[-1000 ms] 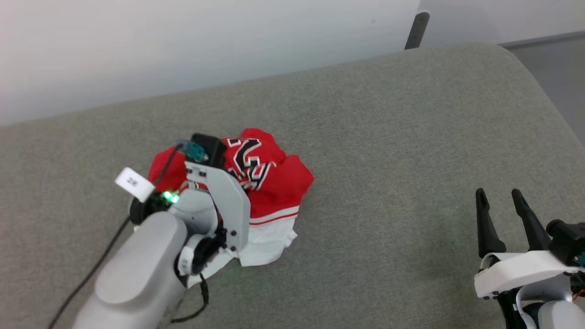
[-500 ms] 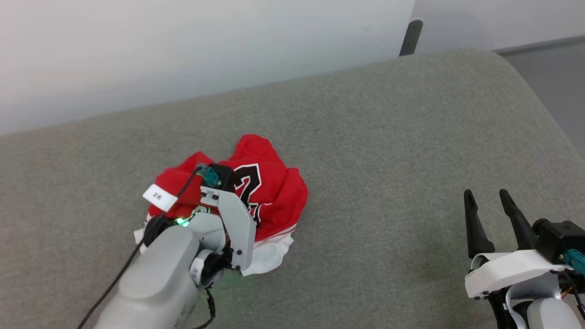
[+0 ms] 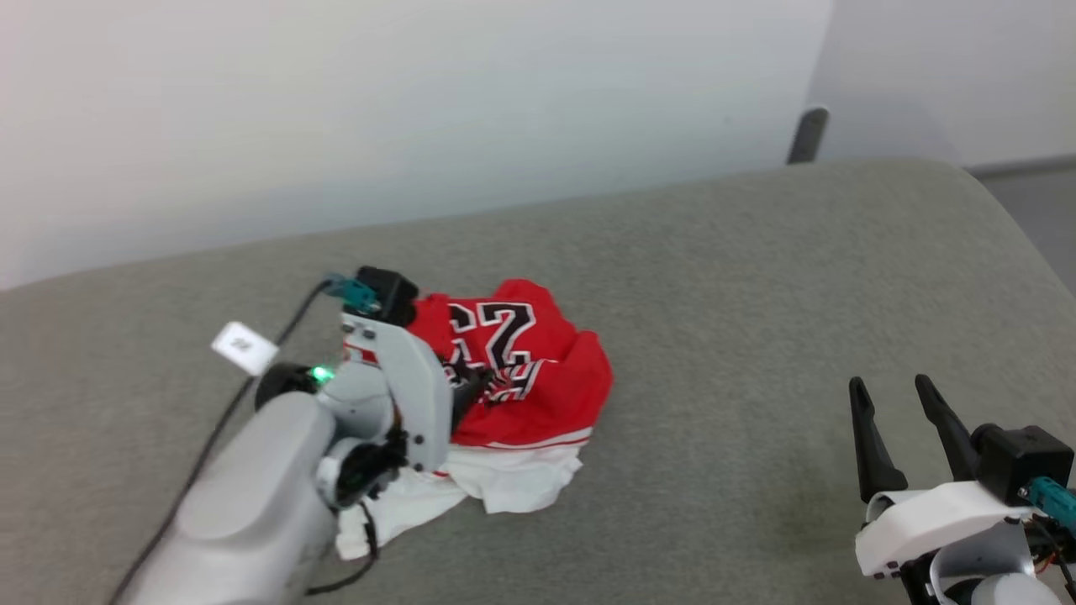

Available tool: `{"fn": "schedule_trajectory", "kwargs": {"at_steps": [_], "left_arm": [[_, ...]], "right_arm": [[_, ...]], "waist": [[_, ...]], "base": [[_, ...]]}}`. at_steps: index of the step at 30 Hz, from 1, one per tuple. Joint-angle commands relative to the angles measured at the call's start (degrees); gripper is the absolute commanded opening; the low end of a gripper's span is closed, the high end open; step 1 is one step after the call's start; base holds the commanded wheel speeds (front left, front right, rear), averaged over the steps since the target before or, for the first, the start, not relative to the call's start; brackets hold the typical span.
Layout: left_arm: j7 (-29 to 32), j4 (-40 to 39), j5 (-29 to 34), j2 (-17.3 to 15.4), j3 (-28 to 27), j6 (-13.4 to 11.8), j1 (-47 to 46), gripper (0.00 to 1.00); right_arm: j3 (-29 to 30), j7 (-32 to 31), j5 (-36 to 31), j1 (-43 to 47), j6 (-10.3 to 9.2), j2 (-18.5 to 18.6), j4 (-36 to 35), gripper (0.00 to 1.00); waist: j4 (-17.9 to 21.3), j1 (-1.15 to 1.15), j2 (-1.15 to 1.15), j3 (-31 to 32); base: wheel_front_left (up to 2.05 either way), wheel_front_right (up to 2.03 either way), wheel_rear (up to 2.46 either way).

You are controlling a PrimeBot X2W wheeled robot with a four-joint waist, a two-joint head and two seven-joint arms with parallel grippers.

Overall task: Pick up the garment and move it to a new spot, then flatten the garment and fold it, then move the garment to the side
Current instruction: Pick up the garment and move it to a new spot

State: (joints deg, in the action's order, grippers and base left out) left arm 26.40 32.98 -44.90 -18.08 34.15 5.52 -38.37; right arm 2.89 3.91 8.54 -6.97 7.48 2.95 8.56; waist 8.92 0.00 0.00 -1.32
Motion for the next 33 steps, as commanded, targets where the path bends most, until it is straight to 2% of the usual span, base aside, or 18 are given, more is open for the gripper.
{"fn": "schedule_trajectory", "kwargs": {"at_steps": [1,8,17,22,26,33], "left_arm": [[-0.89,-1.78,-0.3,-1.38,-0.83,0.05,1.15,1.0],[-6.59,-13.73,-0.02,-7.93,-4.92,-2.09,7.28,1.0],[-19.83,-25.55,2.37,-14.1,-11.59,-7.54,19.06,1.0],[-27.4,-28.21,3.58,-15.73,-14.64,-9.61,25.89,1.0],[-32.13,-29.71,3.84,-15.75,-16.44,-11.35,30.82,1.0],[-35.8,-30.74,2.63,-15.93,-18.98,-13.37,36.92,1.0]], "right_arm": [[-0.11,-0.25,-0.09,0.74,0.01,-0.13,-0.49,1.0],[-0.74,-0.98,-0.1,2.25,0.01,-0.12,-1.58,1.0],[-1.5,-0.33,0.46,3.2,0.01,0.48,-1.55,1.0],[-1.58,0.35,0.51,4.12,0.01,1.24,-1.31,1.0],[-0.94,0.94,0.58,4.61,0.01,1.62,-1.08,1.0],[0.37,1.52,0.53,5.69,0.01,2.03,-1.09,1.0]], "waist": [[-2.83,0.0,0.0,2.24],[-6.36,0.0,0.0,4.17],[-9.11,0.0,0.0,5.85],[-10.23,0.0,0.0,6.45],[-11.28,0.0,0.0,6.77],[-13.02,0.0,0.0,7.06]], "base": [[0.0,0.0,0.0],[0.0,0.0,0.0],[0.0,0.0,0.0],[0.0,0.0,0.0],[0.0,0.0,0.0],[0.0,0.0,0.0]]}}
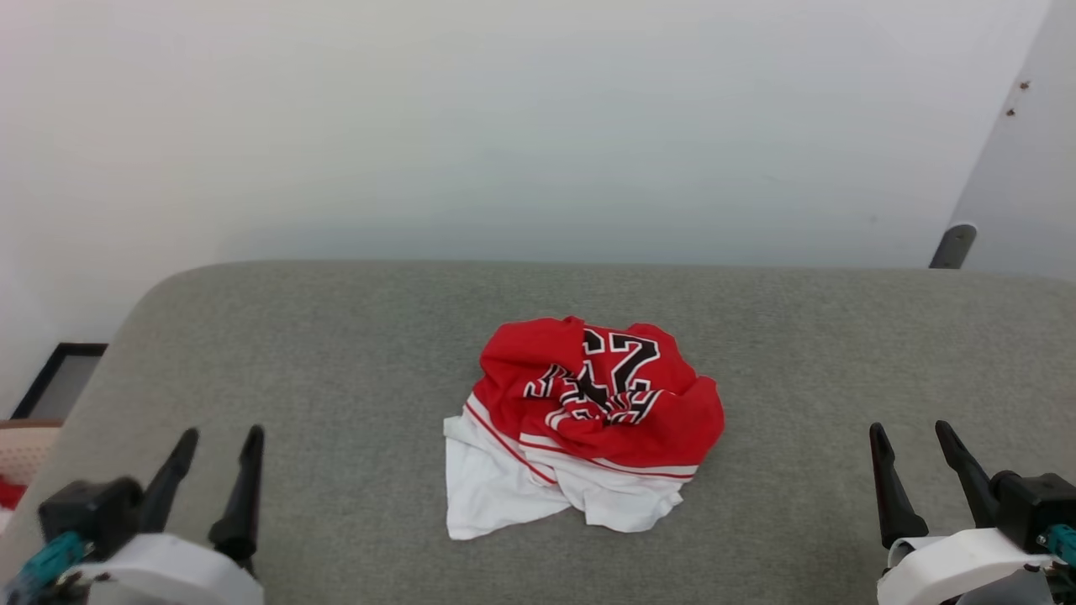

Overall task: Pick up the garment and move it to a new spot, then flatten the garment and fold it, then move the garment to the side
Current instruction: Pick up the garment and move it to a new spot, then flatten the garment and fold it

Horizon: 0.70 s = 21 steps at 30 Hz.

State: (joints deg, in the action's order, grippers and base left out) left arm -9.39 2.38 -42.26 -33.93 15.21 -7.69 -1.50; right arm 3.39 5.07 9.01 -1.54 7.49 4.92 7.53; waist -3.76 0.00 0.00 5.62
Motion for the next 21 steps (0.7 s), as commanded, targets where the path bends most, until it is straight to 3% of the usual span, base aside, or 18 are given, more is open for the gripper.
{"fn": "schedule_trajectory", "kwargs": {"at_steps": [1,21], "left_arm": [[-0.38,-0.12,-0.05,-0.26,-0.38,-0.35,0.79,1.0],[-1.47,-1.69,-1.55,-0.95,-1.55,-0.25,3.08,1.0]], "right_arm": [[0.03,0.35,-0.07,0.33,0.0,0.01,-0.17,1.0],[0.23,0.66,-0.4,0.83,0.0,-0.68,-1.22,1.0]], "waist": [[-0.56,0.0,0.0,0.15],[-1.64,0.0,0.0,-0.21]], "base": [[0.0,0.0,0.0],[0.0,0.0,0.0]]}}
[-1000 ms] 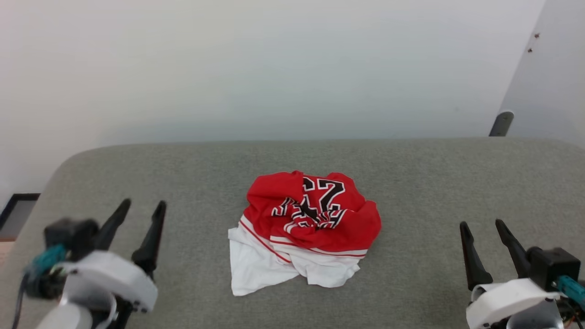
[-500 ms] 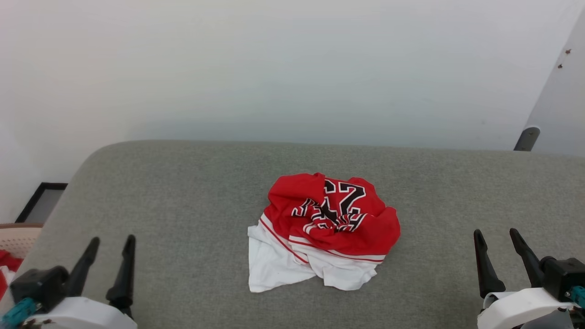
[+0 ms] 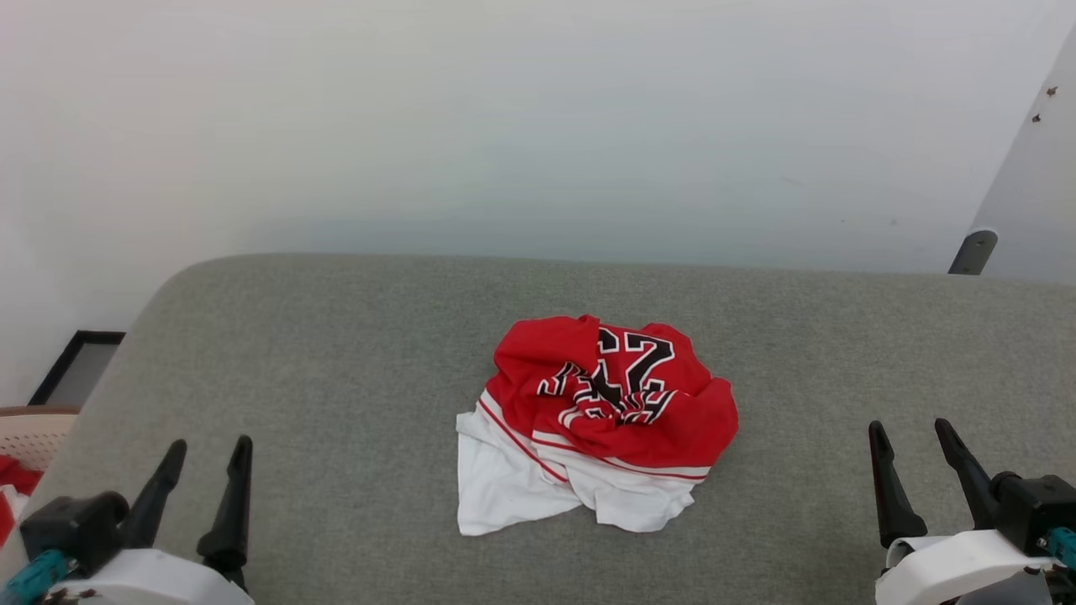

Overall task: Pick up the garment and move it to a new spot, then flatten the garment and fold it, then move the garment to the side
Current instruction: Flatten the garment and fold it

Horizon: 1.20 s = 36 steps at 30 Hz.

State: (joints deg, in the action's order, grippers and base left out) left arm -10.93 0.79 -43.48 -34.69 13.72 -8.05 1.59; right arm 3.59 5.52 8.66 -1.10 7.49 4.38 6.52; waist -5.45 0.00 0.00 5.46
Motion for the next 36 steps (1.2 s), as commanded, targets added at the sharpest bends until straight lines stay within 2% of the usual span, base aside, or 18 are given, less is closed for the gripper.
{"fn": "schedule_trajectory", "kwargs": {"at_steps": [1,7,11,19,28,36], "left_arm": [[0.27,-0.21,-0.43,-0.3,0.03,0.27,-0.32,1.0],[5.17,-1.14,-2.64,-0.78,1.0,1.87,-4.16,1.0],[12.72,-0.58,-4.99,-1.57,2.83,3.04,-8.81,1.0],[28.19,3.58,-8.77,-1.83,6.99,3.48,-19.37,1.0],[41.9,10.74,-12.68,-0.51,10.42,2.9,-26.57,1.0],[52.77,16.96,-13.82,-0.19,13.89,0.46,-30.64,1.0]], "right_arm": [[0.03,0.23,-0.05,0.37,0.0,-0.13,-0.2,1.0],[-0.22,-0.02,-0.28,-0.86,0.0,-0.11,-0.57,1.0],[-0.9,-0.26,-0.36,-2.05,0.0,-0.16,-0.7,1.0],[-2.22,0.22,-0.01,-4.56,0.0,-0.57,-0.53,1.0],[-3.08,2.17,0.42,-8.15,0.0,-0.95,0.94,1.0],[-3.63,4.07,0.69,-10.61,0.0,-1.21,2.89,1.0]], "waist": [[0.14,0.0,0.0,-0.15],[0.86,0.0,0.0,-1.54],[1.83,0.0,0.0,-2.97],[5.22,0.0,0.0,-6.97],[9.93,0.0,0.0,-13.19],[12.54,0.0,0.0,-16.45]], "base": [[0.0,0.0,0.0],[0.0,0.0,0.0],[0.0,0.0,0.0],[0.0,0.0,0.0],[0.0,0.0,0.0],[0.0,0.0,0.0]]}}
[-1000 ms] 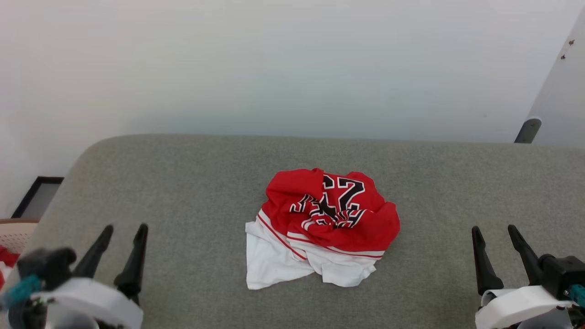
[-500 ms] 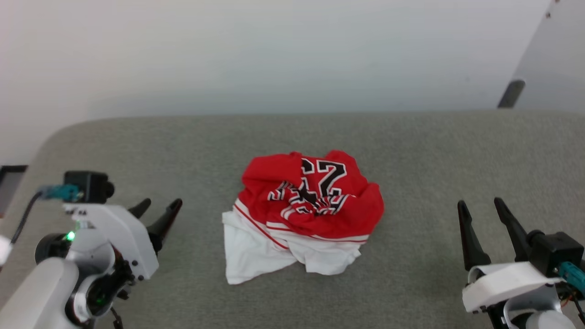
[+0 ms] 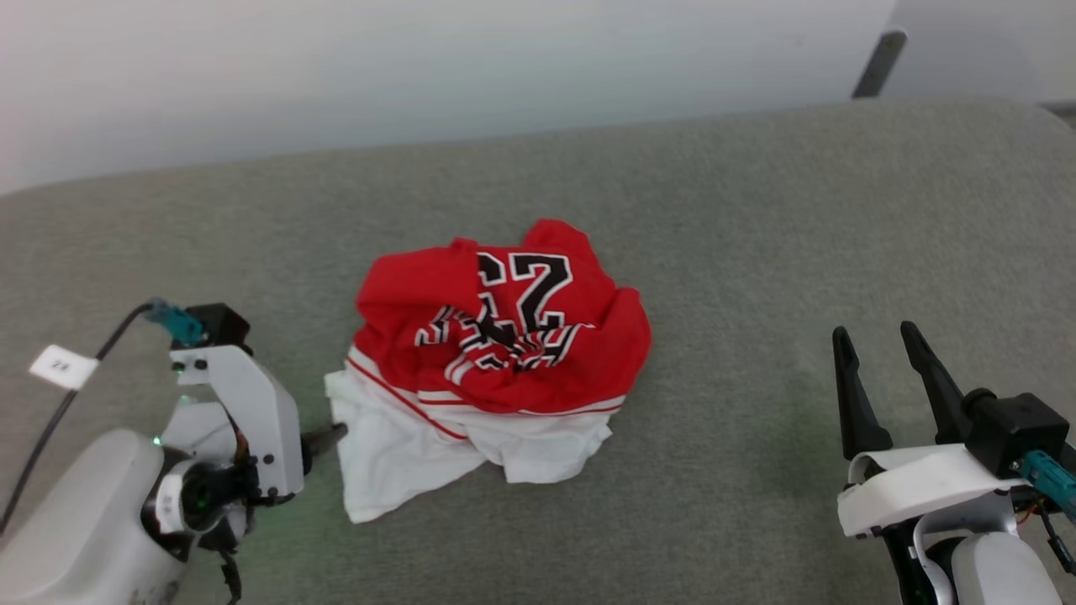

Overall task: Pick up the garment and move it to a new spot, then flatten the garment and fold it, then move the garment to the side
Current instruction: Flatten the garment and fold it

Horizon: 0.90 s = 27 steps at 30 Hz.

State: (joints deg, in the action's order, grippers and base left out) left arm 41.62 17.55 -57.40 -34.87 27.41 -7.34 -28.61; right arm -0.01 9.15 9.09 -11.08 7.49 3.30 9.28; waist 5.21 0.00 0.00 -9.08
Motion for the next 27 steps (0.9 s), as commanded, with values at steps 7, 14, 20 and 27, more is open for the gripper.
{"fn": "schedule_trajectory", "kwargs": {"at_steps": [7,14,20,27], "left_arm": [[4.03,6.0,0.44,1.55,2.32,-1.71,-2.06,1.0],[5.68,11.0,-1.9,4.12,2.55,-1.87,-1.52,1.0],[6.34,12.14,-2.65,5.57,3.07,-0.34,-1.93,0.0],[3.89,12.17,-1.88,3.28,1.71,0.37,-2.58,0.0]], "right_arm": [[-0.71,1.42,0.42,-1.89,0.0,-0.29,1.38,1.0],[-0.95,1.87,0.38,-2.29,0.0,-0.35,2.19,1.0],[-0.83,1.66,-0.14,-2.06,0.0,-0.38,2.63,1.0],[-0.42,1.26,-0.46,-0.88,0.0,-0.42,2.74,1.0]], "waist": [[2.96,0.0,0.0,-3.36],[3.29,0.0,0.0,-3.58],[2.84,0.0,0.0,-2.77],[1.63,0.0,0.0,-0.87]], "base": [[0.0,0.0,0.0],[0.0,0.0,0.0],[0.0,0.0,0.0],[0.0,0.0,0.0]]}}
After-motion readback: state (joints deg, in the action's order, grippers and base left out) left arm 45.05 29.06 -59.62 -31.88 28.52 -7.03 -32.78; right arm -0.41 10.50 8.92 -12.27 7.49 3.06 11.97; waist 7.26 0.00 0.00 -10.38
